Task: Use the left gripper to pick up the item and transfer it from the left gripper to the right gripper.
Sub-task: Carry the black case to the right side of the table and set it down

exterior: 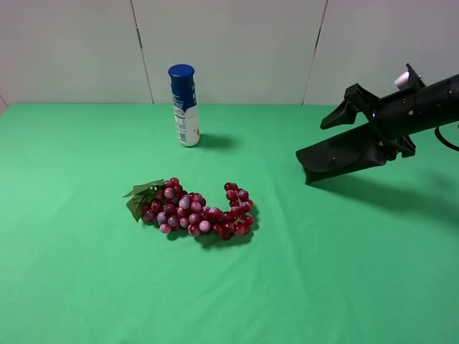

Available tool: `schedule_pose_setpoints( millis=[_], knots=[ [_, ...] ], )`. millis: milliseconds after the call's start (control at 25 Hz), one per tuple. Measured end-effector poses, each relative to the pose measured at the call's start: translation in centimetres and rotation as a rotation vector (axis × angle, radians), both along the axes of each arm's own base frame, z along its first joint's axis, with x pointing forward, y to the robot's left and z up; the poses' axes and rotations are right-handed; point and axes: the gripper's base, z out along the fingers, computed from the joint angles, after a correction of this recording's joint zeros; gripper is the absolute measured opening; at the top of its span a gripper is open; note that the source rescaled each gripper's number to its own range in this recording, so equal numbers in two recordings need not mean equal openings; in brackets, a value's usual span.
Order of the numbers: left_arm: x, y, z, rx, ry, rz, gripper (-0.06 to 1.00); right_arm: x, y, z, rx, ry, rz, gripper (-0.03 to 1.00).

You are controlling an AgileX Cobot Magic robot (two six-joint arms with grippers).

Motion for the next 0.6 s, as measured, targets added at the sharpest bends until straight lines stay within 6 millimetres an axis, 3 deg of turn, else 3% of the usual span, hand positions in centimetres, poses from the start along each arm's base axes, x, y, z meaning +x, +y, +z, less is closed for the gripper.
schedule_pose_setpoints(
  millis=[200,480,600],
  knots=[
    [0.0,0.0,0.0,0.000,0.000,0.000,0.97,0.0,0.0,0.0,-0.005,0.006,0.000,0.99],
    [0.0,0.0,0.0,0.000,0.000,0.000,0.97,0.0,-0.1,0.0,-0.014,0.001,0.002,1.00],
    [0.0,0.0,0.0,0.000,0.000,0.000,0.97,0.4,-0.3,1.0,-0.048,-0.042,0.007,1.00]
  ],
)
